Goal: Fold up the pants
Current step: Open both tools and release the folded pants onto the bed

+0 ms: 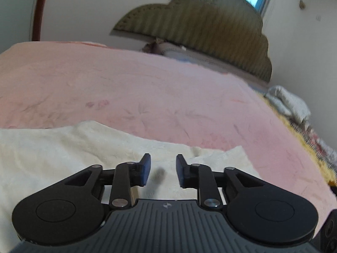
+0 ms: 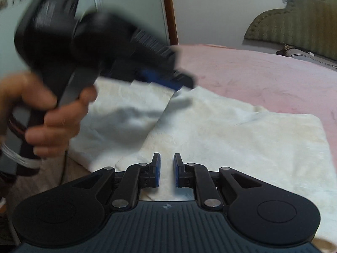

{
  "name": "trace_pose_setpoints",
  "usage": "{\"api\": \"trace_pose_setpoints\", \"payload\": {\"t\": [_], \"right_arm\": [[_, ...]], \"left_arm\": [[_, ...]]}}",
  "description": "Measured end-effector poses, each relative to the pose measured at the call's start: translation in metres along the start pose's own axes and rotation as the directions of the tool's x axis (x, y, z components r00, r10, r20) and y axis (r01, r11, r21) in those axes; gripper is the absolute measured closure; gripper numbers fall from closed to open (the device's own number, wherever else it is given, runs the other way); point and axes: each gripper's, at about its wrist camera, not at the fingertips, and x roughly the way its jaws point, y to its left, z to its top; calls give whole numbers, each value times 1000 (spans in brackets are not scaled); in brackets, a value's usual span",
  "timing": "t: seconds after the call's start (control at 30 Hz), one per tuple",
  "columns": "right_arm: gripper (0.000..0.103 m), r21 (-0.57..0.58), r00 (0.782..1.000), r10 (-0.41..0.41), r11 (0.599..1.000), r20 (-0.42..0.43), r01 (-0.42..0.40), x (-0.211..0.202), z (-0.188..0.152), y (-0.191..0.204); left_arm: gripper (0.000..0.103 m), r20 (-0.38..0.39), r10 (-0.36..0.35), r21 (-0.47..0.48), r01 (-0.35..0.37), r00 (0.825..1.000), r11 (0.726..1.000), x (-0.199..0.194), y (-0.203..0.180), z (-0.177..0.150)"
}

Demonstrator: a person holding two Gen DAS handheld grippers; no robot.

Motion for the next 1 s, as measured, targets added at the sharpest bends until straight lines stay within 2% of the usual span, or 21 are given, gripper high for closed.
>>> {"api": "trace_pose_setpoints", "payload": {"t": [0.07, 0.13, 0.27, 0.33, 0.4, 0.47, 0.53, 0.6, 0.77, 1.0], "right_arm": [[90, 2, 1000, -27, 1000, 14, 27, 12, 1, 0], [89, 43, 1000, -17, 999, 9, 17, 13, 5, -5], [89, 59, 999, -15, 998, 42, 13, -9, 3, -4], [89, 54, 998, 10, 998, 56, -13, -19, -1, -2], [89, 31, 999, 24, 999, 35, -25, -19, -5, 1], [87, 6, 1000, -4, 1000, 17, 4, -11, -10, 2], [86, 42, 1000, -6, 999, 22, 5, -5, -9, -1], [86, 58, 1000, 1, 998, 14, -2, -5, -7, -3], [85, 50, 1000, -6, 999, 24, 5, -7, -11, -1], [85, 57, 999, -10, 998, 35, 8, -10, -17, 4]], "left_arm": [[71, -51, 46, 12, -45, 998, 999, 27, 3, -2], [70, -67, 116, 21, -115, 991, 993, 41, 7, -6], [69, -17, 102, 12, -102, 995, 995, 19, 10, -11], [58, 11, 110, 54, -110, 994, 992, 7, 6, -16], [42, 31, 136, 96, -139, 990, 986, 2, 0, -22], [40, 29, 164, 135, -166, 986, 977, 6, -4, -28], [38, -5, 190, 149, -187, 982, 971, 16, -4, -31], [36, -8, 182, 125, -179, 983, 976, 17, -1, -34], [30, 0, 204, 132, -202, 979, 970, 15, -3, -36], [28, -1, 210, 129, -208, 978, 970, 12, -4, -38]]}}
